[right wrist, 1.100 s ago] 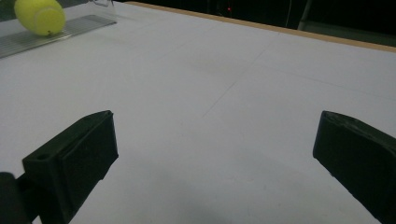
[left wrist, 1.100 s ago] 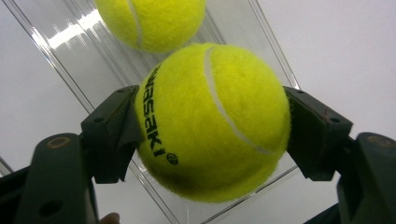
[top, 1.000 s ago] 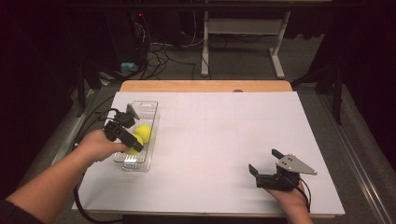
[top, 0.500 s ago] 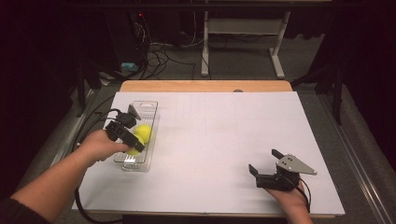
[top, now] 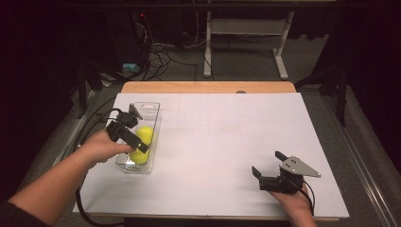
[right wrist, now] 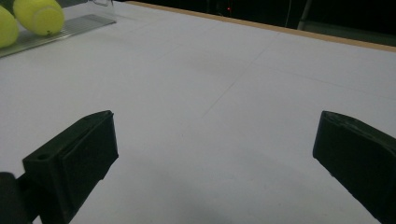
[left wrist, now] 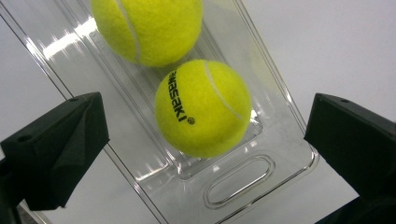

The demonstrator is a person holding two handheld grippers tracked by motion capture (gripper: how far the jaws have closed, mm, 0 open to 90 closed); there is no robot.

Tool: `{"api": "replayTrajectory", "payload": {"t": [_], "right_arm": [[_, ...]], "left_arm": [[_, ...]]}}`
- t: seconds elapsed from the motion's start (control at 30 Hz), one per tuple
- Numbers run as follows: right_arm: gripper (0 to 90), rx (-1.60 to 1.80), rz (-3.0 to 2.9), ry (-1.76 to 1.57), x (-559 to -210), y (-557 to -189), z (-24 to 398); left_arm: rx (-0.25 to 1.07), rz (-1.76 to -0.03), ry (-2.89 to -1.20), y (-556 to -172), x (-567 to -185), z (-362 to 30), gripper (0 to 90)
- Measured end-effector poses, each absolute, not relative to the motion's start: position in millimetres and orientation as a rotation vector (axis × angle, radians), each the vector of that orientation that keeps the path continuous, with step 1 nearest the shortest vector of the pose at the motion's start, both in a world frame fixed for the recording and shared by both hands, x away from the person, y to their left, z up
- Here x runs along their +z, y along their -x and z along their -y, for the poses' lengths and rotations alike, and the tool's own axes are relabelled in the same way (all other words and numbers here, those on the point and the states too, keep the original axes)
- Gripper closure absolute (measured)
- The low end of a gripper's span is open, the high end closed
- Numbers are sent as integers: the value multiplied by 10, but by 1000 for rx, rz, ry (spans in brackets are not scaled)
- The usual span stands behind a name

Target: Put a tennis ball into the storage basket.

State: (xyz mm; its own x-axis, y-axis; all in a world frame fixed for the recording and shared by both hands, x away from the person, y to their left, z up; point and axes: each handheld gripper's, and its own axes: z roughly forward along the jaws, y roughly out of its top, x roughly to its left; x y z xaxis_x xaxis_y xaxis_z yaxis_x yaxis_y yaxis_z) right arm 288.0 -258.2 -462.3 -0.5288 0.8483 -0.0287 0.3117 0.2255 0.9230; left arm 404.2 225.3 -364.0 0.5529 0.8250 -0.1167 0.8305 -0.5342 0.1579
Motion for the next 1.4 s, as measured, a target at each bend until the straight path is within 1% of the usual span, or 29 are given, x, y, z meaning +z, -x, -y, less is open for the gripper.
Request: {"api": "replayTrajectory", "payload": {"t": [0.33,0.53,1.4], "right_arm": [[0,1285,-1961,-1062,-4621,-2878,2578],[0,1283,-1962,-1062,-4621,-2877,2576],[0,1284,-1964,-1054,-4621,-2876,2575]], "left_arm": [[-26,-1399,-2587,-4044,-3602,-2224,7],[-22,-1376,-2602,-4037,-3584,-2126,7],[-6,-1243,-2652,-4005,-3543,-1504,7]]}}
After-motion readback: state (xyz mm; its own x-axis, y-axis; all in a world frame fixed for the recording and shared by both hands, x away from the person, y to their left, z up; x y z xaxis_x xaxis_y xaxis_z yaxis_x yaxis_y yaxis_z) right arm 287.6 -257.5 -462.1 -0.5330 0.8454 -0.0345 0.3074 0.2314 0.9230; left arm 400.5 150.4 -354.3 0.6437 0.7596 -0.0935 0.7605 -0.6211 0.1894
